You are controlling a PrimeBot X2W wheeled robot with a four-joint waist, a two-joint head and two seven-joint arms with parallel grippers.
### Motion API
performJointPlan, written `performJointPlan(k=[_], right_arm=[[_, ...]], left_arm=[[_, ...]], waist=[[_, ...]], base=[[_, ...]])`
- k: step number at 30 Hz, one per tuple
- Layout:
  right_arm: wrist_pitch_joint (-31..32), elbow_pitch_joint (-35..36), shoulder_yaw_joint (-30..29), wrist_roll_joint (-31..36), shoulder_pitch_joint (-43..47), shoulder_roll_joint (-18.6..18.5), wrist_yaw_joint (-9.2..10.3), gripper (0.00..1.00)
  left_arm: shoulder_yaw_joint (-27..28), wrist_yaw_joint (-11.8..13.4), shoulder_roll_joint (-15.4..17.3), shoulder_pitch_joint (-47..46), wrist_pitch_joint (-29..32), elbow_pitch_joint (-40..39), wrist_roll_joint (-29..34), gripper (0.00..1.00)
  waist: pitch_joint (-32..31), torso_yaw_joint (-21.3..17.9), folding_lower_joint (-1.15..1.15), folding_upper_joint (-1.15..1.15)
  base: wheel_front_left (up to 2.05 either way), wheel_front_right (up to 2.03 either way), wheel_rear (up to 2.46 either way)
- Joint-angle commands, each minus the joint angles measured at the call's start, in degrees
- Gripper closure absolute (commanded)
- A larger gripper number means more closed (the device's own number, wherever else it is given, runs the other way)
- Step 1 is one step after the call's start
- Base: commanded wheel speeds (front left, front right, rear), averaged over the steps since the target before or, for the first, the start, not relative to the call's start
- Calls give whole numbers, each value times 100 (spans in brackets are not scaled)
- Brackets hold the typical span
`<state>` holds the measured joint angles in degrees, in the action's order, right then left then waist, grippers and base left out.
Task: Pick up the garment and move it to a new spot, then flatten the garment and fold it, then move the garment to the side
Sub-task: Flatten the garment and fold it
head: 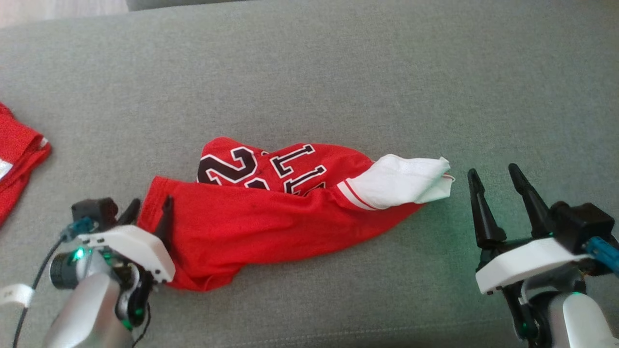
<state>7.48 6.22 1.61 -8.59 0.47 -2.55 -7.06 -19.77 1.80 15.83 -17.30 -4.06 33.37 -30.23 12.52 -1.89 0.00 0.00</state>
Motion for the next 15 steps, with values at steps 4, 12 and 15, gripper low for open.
performJointPlan(k=[4,12,15], right_arm=[[-102,106,106,-49,-224,-32,-43,0],[-130,36,69,-62,-346,-32,-43,0],[-143,19,30,-65,-393,-32,-43,0]], left_arm=[[213,-184,73,-537,-125,420,-95,16],[5,-346,-19,-900,-426,907,65,100],[-28,-365,-41,-975,-572,1000,97,100]], waist=[[98,-47,0,0],[130,-46,0,0],[120,-26,0,0]], base=[[0,0,0],[0,0,0],[0,0,0]])
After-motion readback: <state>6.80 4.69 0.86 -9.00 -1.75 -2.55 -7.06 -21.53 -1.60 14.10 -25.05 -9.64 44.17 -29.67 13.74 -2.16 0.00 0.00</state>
